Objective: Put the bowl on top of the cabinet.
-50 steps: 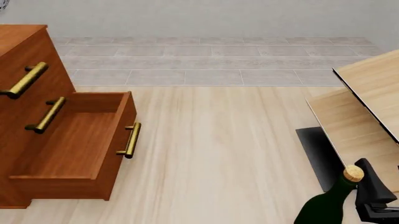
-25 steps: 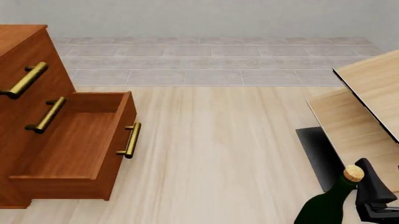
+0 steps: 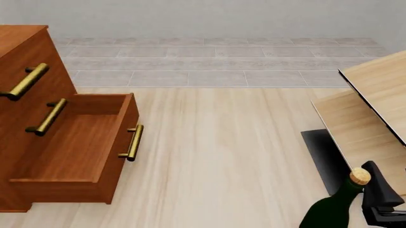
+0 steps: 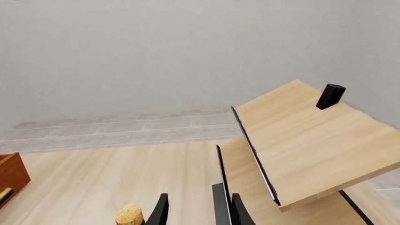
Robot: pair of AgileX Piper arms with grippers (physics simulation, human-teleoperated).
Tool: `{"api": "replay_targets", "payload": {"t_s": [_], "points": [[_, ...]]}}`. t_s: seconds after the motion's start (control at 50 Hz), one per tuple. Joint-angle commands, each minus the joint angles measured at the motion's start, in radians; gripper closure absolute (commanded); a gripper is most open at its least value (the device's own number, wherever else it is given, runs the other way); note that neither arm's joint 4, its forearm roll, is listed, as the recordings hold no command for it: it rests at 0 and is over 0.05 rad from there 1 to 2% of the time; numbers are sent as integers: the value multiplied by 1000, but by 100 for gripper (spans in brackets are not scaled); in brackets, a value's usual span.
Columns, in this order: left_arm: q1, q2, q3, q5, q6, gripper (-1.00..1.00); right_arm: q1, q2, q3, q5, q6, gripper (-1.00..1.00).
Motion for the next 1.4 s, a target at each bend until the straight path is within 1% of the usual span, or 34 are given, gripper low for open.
{"api": "replay_targets", "payload": {"t_s": [0.02,0.08,0.1,0.18,0.22,0.36,0.66,0.68,0.76,1.2,1.28,1.3,1.34,1.36,1.4], "points": [[18,18,5,0,10,100,0,0,0,-3,3,-100],[33,26,5,0,19,100,-1,0,0,-3,4,-100],[14,28,-1,0,10,100,-1,0,-1,-2,4,-100],[34,36,-1,0,25,100,-2,0,-4,0,4,-100],[23,34,0,0,18,100,-2,0,-5,1,4,-100],[27,43,-3,0,34,100,-3,0,-4,0,6,-100],[17,28,-4,0,36,100,-4,0,1,-5,9,-100],[5,32,-17,0,37,100,-4,0,0,-5,9,-100],[15,23,-10,0,41,100,-5,0,-4,-2,10,-100],[-2,-13,-25,0,43,100,-6,0,-5,-5,12,-100],[7,-17,-33,0,50,100,-6,0,-4,-6,12,-100],[9,-19,-59,0,54,-100,-5,0,-4,-6,12,-100],[24,-20,-63,0,65,-100,-5,0,-3,-7,11,-100],[21,-23,-55,0,53,-100,-4,0,-1,-9,11,-100],[18,-22,-65,0,55,-100,-4,0,-1,-10,11,-100]]}}
